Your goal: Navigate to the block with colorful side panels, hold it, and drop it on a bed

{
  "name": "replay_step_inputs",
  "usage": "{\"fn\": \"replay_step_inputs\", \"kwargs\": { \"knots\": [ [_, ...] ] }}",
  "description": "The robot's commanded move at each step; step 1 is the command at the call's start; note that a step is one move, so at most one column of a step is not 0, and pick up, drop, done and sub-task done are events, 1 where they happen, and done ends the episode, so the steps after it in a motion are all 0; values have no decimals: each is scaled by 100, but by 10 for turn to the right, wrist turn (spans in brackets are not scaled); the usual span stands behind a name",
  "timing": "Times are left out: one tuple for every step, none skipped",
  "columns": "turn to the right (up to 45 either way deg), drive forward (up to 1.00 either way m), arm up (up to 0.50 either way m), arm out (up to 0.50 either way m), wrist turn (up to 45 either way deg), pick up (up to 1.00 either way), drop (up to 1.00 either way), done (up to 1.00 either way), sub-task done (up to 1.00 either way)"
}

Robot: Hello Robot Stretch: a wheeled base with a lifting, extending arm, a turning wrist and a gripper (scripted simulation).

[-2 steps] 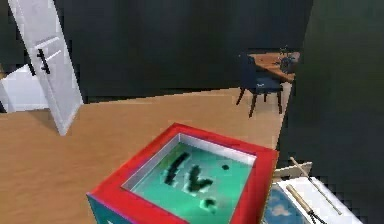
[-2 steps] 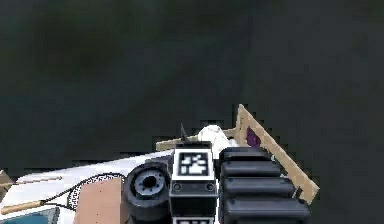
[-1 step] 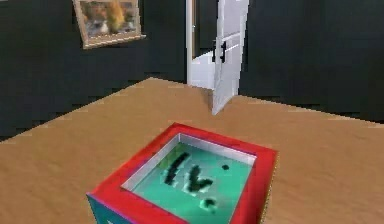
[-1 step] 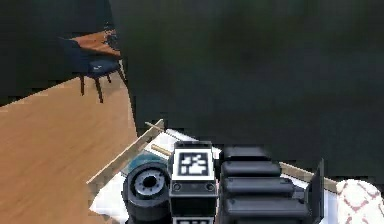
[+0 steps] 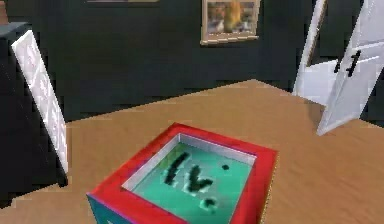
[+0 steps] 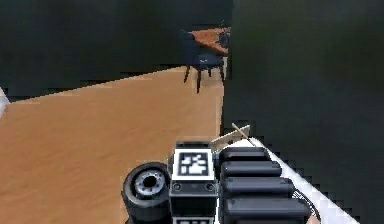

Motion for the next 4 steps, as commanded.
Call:
{"fn": "replay_step_inputs", "kwargs": {
  "knots": [
    [450,0,0,0,0,0,0,0,0],
    [450,0,0,0,0,0,0,0,0],
    [450,0,0,0,0,0,0,0,0],
    [390,0,0,0,0,0,0,0,0]
  ]
}}
